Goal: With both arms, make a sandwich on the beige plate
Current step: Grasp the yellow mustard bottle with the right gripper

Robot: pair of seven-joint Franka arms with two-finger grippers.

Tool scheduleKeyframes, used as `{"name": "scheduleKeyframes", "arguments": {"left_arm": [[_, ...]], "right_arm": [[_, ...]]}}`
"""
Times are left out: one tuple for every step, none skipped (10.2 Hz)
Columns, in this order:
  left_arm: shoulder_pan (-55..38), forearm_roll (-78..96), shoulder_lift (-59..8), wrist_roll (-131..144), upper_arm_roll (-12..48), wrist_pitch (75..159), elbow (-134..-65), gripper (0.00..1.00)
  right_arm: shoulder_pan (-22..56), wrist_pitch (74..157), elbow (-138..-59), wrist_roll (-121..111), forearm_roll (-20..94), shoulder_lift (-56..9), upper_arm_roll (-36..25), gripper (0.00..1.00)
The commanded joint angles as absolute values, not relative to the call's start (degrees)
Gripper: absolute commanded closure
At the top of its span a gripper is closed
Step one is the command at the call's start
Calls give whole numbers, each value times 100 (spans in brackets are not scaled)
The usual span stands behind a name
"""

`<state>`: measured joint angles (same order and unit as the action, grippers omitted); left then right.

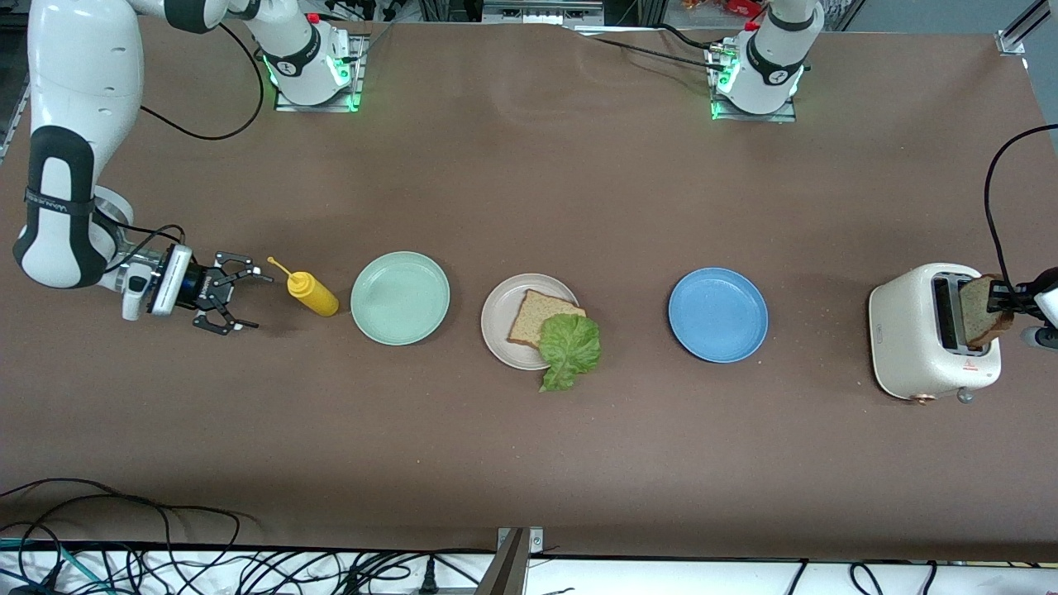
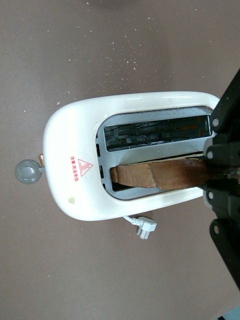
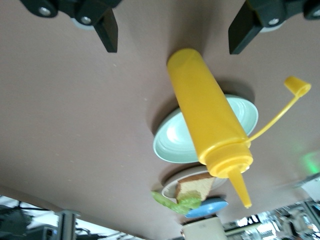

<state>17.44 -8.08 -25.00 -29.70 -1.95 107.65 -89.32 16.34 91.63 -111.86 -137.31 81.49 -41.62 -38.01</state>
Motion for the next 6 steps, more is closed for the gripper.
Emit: {"name": "scheduleKeyframes", "arguments": {"left_arm": [[1723, -721, -2426, -3023, -185, 10661, -8886, 100], [1688, -729, -2426, -3023, -185, 10661, -8886, 100], [1679, -729, -2426, -3015, -185, 10661, -8886, 100], [1679, -729, -2426, -3015, -185, 10661, -8886, 100], [1679, -738, -2426, -3015, -185, 10661, -8877, 100], [1679, -738, -2426, -3015, -185, 10661, -8886, 100]], "right_arm": [[1075, 8852, -11031, -14227, 8332, -4367, -3211, 4], [863, 8711, -11013, -14421, 8341, -4420, -2912, 5], [740, 8684, -11013, -14675, 8341, -4499, -2787, 5], [669, 8544, -10995, -14991, 8437, -4587, -2630, 5], [642, 8352, -10995, -15203, 8612, -4640, -2550, 8], [642, 8193, -10995, -15249, 8639, -4719, -2523, 8]]}}
